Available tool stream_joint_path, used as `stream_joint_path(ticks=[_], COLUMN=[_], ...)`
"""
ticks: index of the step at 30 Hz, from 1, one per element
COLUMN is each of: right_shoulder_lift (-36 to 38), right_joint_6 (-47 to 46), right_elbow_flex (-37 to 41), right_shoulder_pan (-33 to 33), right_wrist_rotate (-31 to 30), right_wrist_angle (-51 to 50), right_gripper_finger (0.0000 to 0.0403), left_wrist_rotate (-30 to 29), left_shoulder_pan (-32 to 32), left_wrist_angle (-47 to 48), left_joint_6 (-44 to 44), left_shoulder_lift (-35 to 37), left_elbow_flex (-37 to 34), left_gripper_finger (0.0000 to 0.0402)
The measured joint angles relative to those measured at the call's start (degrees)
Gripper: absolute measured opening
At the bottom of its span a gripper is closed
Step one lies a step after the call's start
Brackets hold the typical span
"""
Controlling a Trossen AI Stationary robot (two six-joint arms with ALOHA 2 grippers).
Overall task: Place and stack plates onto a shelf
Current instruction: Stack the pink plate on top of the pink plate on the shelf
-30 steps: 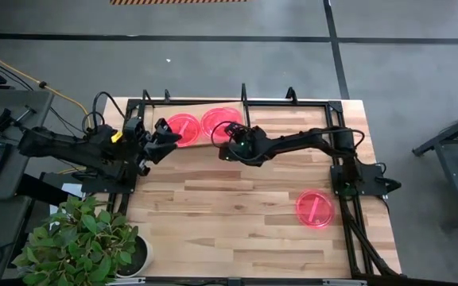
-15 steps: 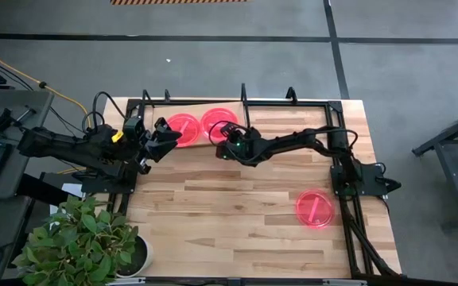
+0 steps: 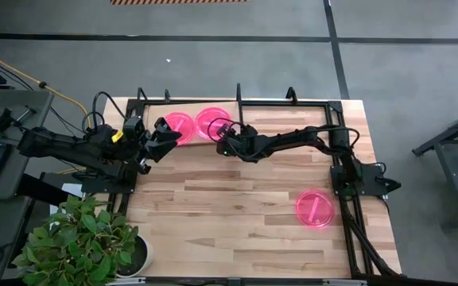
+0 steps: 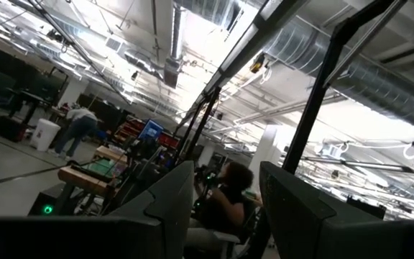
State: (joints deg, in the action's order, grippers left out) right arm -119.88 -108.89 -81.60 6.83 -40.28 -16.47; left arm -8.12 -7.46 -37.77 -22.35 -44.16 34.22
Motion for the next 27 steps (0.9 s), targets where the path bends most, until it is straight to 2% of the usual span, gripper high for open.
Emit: stream_joint_path(ticks=[3,9,12,14,18,21,24,27], right_shoulder_lift=[1.25,2.25,2.82,4.28,8.63,13.17,18.04,23.54], right_joint_6=[0.95,2.17,7.45,13.43,29.73,39.23,45.21,45.97], right_elbow_flex=[-0.04,-0.17,-0.17,-0.17,-0.17,-0.17,0.16,3.48], right_shoulder_pan=[0.00,-0.08,-1.88,-3.46,-5.73,-7.52,-9.56,-12.44], right_wrist_rotate=[1.38,2.89,3.61,6.68,16.54,23.98,31.20,34.95], right_wrist_angle=[-1.24,1.09,2.21,0.29,-7.80,-17.47,-29.17,-40.15], right_gripper_finger=[0.0195,0.0189,0.0183,0.0181,0.0181,0.0181,0.0181,0.0181], left_wrist_rotate=[0.00,0.02,0.02,0.02,0.04,0.34,0.50,0.52], left_shoulder_pan=[0.00,0.00,0.00,0.00,0.00,0.00,0.00,0.00], left_wrist_angle=[0.01,-0.03,0.04,0.10,0.17,0.51,0.71,1.44], left_joint_6=[-0.04,-0.07,-0.41,-1.02,-1.05,-1.05,-1.05,-1.05], left_shoulder_lift=[0.00,0.00,0.00,0.00,0.00,0.00,0.00,-0.02], left_elbow_flex=[0.00,0.02,0.01,0.01,0.00,0.00,0.00,0.00], left_gripper_finger=[0.0149,0.0149,0.0149,0.0149,0.0149,0.0149,0.0149,0.0149])
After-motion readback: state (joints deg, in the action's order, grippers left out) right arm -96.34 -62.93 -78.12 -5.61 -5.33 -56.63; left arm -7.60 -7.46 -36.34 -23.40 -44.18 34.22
